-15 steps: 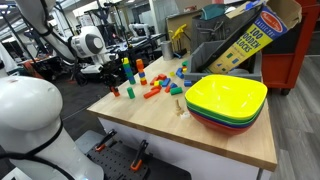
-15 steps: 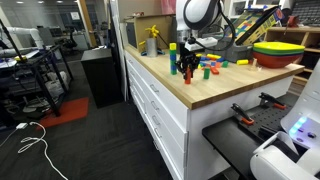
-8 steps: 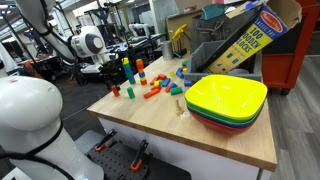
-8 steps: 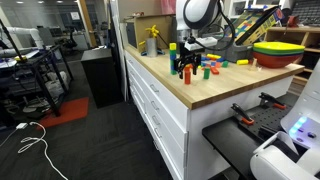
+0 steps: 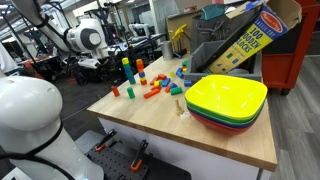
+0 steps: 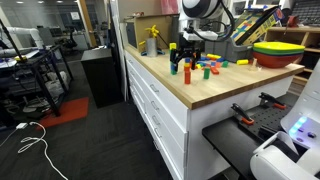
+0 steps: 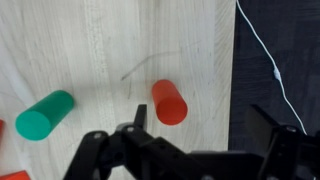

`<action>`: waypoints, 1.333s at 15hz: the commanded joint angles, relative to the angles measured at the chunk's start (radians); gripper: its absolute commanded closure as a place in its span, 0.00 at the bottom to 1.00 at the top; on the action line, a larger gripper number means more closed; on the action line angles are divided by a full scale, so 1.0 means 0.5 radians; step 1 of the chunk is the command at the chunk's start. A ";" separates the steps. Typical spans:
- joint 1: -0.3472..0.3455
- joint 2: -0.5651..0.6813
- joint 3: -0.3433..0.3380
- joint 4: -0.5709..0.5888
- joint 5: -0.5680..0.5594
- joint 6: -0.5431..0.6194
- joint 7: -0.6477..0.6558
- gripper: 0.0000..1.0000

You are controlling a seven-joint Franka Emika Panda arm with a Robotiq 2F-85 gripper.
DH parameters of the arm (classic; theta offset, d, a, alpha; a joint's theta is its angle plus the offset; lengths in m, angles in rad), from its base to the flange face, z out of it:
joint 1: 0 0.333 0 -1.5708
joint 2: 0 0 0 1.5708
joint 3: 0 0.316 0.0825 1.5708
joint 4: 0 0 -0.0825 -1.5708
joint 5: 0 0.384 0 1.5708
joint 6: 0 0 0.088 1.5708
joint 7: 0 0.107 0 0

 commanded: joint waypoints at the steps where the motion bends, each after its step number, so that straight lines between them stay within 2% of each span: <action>1: -0.034 -0.222 -0.031 -0.103 0.120 -0.018 -0.048 0.00; 10: -0.209 -0.406 -0.100 -0.239 -0.042 0.027 0.036 0.00; 15: -0.338 -0.333 -0.098 -0.270 -0.248 0.087 0.129 0.00; 20: -0.399 -0.236 -0.108 -0.273 -0.361 0.088 0.197 0.00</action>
